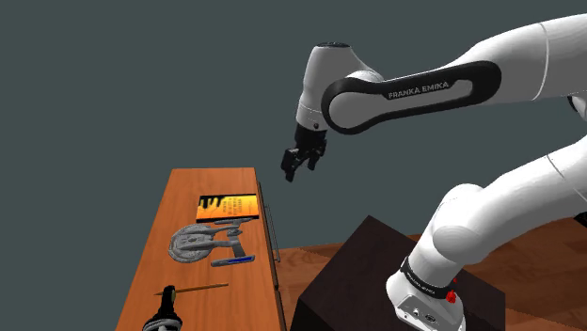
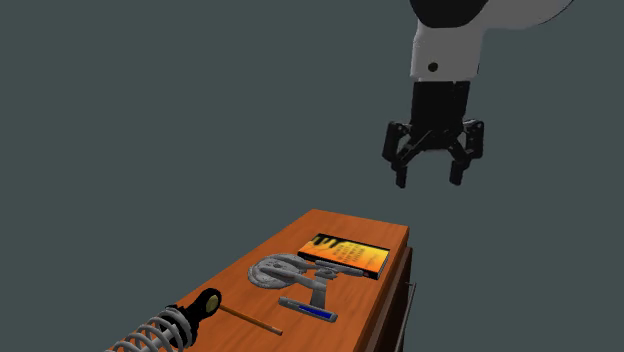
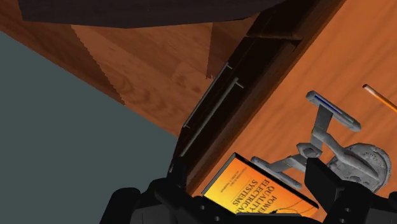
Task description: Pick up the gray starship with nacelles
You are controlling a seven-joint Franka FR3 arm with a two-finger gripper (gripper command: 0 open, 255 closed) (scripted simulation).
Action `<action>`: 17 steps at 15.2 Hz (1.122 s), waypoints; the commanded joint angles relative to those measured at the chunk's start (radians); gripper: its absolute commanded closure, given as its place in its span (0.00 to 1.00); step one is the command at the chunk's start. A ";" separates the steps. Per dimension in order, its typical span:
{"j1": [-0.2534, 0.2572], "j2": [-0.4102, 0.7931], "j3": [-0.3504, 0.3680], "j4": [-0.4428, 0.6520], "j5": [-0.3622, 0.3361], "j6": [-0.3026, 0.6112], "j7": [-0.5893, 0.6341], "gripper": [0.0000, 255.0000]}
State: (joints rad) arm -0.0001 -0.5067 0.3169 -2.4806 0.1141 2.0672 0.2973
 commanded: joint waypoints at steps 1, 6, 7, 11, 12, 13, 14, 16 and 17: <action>-0.008 0.067 0.042 0.002 -0.005 0.064 0.065 0.00; -0.038 0.259 0.142 0.056 -0.069 0.189 0.245 0.00; -0.045 0.301 0.160 0.071 -0.092 0.210 0.286 0.00; -0.061 0.482 0.213 0.149 -0.217 0.279 0.467 0.00; -0.059 0.529 0.218 0.173 -0.255 0.290 0.515 0.00; -0.055 0.577 0.221 0.199 -0.294 0.300 0.562 0.00; -0.047 0.625 0.220 0.226 -0.333 0.307 0.609 0.00; -0.021 0.718 0.206 0.285 -0.406 0.315 0.696 0.00; -0.004 0.763 0.195 0.317 -0.438 0.317 0.736 0.00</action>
State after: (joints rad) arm -0.0164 0.2078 0.5205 -2.1973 -0.2864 2.3821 0.9889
